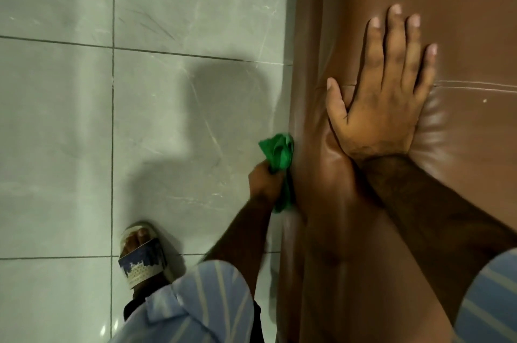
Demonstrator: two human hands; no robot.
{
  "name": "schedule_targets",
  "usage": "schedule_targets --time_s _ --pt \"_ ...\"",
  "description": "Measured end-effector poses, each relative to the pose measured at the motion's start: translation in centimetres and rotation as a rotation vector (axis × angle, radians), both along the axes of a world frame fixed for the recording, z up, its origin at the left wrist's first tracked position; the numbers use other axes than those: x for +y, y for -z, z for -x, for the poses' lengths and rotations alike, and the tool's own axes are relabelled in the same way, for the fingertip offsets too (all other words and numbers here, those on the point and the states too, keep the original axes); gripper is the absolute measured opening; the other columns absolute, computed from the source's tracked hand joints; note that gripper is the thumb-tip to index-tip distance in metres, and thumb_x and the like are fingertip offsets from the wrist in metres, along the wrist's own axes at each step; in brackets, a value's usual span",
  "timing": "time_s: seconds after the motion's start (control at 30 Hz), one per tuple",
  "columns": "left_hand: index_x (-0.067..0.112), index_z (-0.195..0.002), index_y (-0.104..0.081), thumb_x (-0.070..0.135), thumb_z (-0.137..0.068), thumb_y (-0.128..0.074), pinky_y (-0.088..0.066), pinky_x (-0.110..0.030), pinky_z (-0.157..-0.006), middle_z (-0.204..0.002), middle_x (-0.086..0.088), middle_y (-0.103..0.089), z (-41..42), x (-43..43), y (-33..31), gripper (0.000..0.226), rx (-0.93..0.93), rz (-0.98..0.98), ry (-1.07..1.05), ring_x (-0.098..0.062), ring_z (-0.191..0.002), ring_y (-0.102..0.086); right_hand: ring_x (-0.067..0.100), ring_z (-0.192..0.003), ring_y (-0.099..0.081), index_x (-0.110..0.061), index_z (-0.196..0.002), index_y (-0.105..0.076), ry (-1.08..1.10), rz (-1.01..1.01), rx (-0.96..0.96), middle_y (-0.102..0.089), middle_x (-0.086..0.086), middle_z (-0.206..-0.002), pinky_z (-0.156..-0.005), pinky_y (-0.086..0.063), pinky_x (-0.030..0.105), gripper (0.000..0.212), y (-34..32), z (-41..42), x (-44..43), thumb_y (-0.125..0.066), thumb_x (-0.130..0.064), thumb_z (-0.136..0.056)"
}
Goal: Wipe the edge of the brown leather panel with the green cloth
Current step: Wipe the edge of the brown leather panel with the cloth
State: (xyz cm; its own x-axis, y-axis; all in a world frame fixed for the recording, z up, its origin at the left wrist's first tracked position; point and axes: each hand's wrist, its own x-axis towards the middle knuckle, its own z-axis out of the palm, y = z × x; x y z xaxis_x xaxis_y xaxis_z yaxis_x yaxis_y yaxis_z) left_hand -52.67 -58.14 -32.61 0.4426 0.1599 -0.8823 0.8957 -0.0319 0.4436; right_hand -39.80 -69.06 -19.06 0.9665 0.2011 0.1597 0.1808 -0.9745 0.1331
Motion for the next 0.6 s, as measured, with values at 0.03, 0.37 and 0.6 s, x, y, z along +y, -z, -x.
schedule_targets --time_s 0.03,0.37,0.6 --pt "0.011 -0.117 -0.074 0.014 -0.094 -0.064 -0.057 -0.039 -0.099 -0.119 -0.017 -0.077 -1.6 0.0 0.0 0.025 -0.047 -0.020 -0.043 -0.035 -0.112 -0.071 0.034 -0.166 -0.013 -0.011 -0.169 -0.017 0.001 -0.001 -0.006 -0.016 0.013 -0.178 -0.134 -0.012 0.060 0.083 0.0 0.0 0.0 -0.040 -0.057 -0.105" --pt "0.021 -0.099 -0.077 0.042 -0.072 -0.071 -0.062 -0.056 -0.094 -0.103 -0.011 -0.081 14.1 -2.4 -0.6 0.035 0.130 0.207 -0.278 -0.033 -0.100 -0.076 0.033 -0.166 -0.013 -0.013 -0.170 -0.017 0.007 -0.011 -0.013 -0.016 0.011 -0.178 -0.134 -0.012 0.060 0.082 -0.2 0.1 0.1 -0.041 -0.057 -0.105" --pt "0.010 -0.116 -0.075 0.016 -0.087 -0.065 -0.060 -0.043 -0.098 -0.113 -0.016 -0.078 4.9 -1.5 0.8 0.031 0.172 0.033 -0.082 -0.037 -0.107 -0.073 0.032 -0.166 -0.011 -0.013 -0.170 -0.016 0.007 -0.019 0.000 -0.014 0.011 -0.179 -0.134 -0.011 0.060 0.082 -0.3 0.2 0.2 -0.038 -0.058 -0.105"
